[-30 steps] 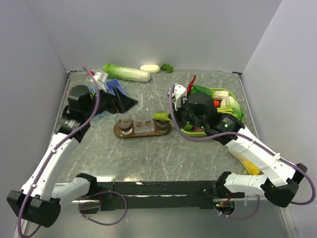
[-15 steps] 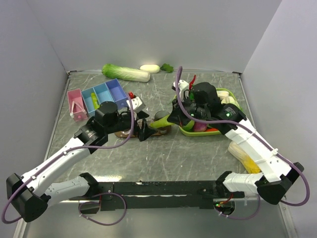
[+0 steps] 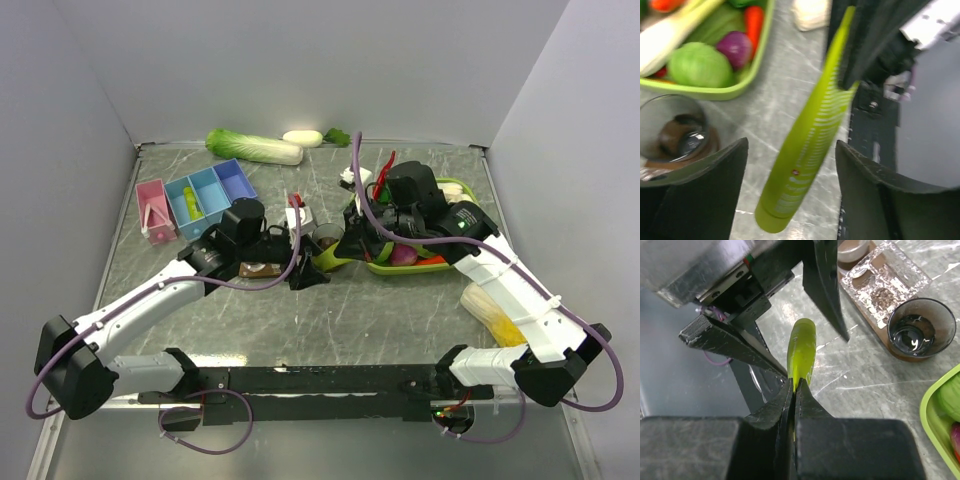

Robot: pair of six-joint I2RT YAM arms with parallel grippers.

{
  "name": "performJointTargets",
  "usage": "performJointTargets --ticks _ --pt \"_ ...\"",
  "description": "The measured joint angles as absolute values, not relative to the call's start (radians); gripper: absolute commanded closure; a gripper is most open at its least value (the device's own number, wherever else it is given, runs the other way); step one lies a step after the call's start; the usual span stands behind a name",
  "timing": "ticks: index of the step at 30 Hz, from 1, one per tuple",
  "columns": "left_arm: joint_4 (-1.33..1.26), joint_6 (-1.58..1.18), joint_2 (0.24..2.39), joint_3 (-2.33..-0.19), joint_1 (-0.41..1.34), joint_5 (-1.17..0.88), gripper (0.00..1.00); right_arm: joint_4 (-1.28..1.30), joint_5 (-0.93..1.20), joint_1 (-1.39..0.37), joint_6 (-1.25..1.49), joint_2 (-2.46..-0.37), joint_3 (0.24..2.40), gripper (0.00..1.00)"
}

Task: Prepare toiletry sets of a toothbrush and toothpaste on the tray
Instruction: Pick up the toothpaste from the storage box.

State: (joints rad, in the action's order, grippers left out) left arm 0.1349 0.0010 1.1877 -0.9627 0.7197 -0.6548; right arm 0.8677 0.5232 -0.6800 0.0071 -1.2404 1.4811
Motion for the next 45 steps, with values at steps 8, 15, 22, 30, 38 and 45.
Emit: performJointTargets --ticks 8,15,22,30,38,45 --pt "0.147 -0.019 1.201 -0.970 0.720 -0.833 0.56 0.896 0.575 -0.680 -0.035 -1.240 1.481 1.00" --pt "0.158 -0.022 1.238 -0.983 0.720 -0.899 0.78 0.921 0.596 -0.682 -0.043 -1.248 1.481 0.98" --pt "0.156 -0.042 1.240 -0.983 0.720 -0.874 0.90 0.902 0.579 -0.682 -0.029 -1.247 1.474 0.67" --pt "0.078 -0.113 1.164 -0.916 0.721 -0.686 0.88 0.744 0.507 -0.665 0.038 -1.160 1.371 0.39" --pt "-0.024 -0.171 1.086 -0.866 0.721 -0.603 0.85 0.613 0.495 -0.585 0.115 -1.066 1.305 0.38" --pt "-0.057 -0.197 1.086 -0.855 0.721 -0.600 0.85 0.498 0.545 -0.571 0.186 -1.059 1.237 0.43"
